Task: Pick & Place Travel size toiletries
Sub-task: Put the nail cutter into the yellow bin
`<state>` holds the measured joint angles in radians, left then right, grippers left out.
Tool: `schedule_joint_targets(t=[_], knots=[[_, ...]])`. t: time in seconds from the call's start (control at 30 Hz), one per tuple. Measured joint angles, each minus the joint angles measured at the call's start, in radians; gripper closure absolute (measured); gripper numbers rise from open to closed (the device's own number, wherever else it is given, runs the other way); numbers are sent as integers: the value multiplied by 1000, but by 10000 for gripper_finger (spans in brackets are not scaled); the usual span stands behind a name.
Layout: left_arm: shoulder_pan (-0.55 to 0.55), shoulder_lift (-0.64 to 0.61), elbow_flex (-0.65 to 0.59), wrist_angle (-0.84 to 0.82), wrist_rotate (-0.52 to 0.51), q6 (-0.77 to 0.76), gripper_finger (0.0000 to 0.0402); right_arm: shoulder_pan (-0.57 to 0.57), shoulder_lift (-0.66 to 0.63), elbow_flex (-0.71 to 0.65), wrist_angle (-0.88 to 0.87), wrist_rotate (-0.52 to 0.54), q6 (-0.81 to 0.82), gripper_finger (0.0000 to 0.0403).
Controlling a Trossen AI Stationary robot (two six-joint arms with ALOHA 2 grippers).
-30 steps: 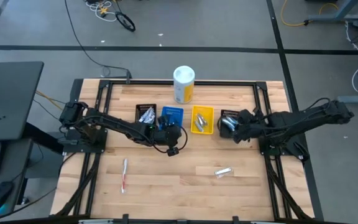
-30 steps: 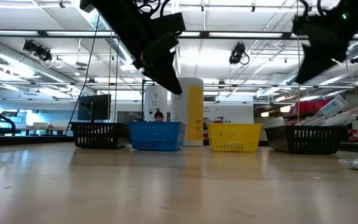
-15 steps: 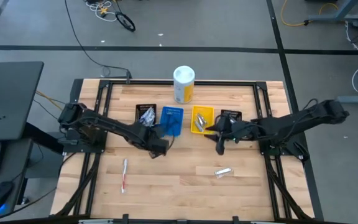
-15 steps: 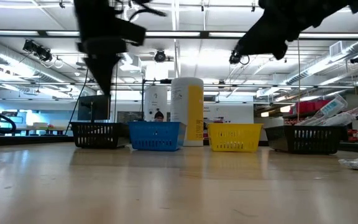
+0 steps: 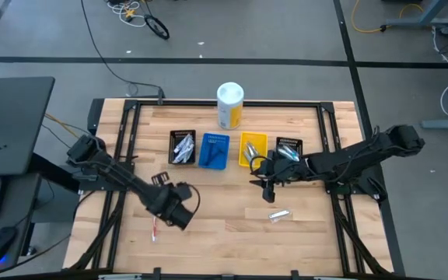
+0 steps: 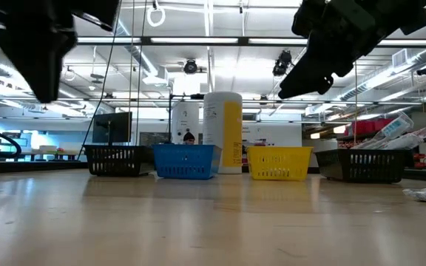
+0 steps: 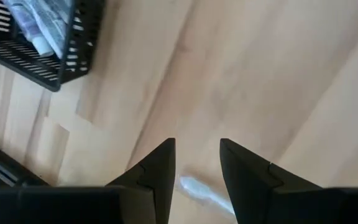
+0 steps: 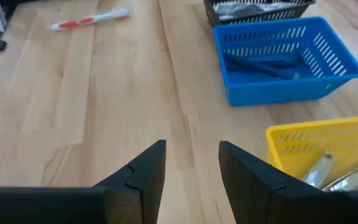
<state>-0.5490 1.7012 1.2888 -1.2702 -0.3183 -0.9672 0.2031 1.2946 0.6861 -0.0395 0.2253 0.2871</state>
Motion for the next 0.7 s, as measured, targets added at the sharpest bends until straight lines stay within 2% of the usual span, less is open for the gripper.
schedule_joint_targets(t=[0.13,0.23,0.37,0.53,0.7], knots=[[-73,-28,-12,17,7,-26,268,0,1,0,2,0,0,245],[-114,-79,-62,46,-6,-122,268,0,1,0,-1,-14,-10,245],[-154,-182,-195,144,-53,-252,268,0,1,0,-2,-100,-57,245],[-161,-322,-392,356,-45,-390,267,11,1,0,-16,-218,-71,245],[-158,-398,-538,499,-28,-487,267,58,1,0,-94,-256,-72,245]])
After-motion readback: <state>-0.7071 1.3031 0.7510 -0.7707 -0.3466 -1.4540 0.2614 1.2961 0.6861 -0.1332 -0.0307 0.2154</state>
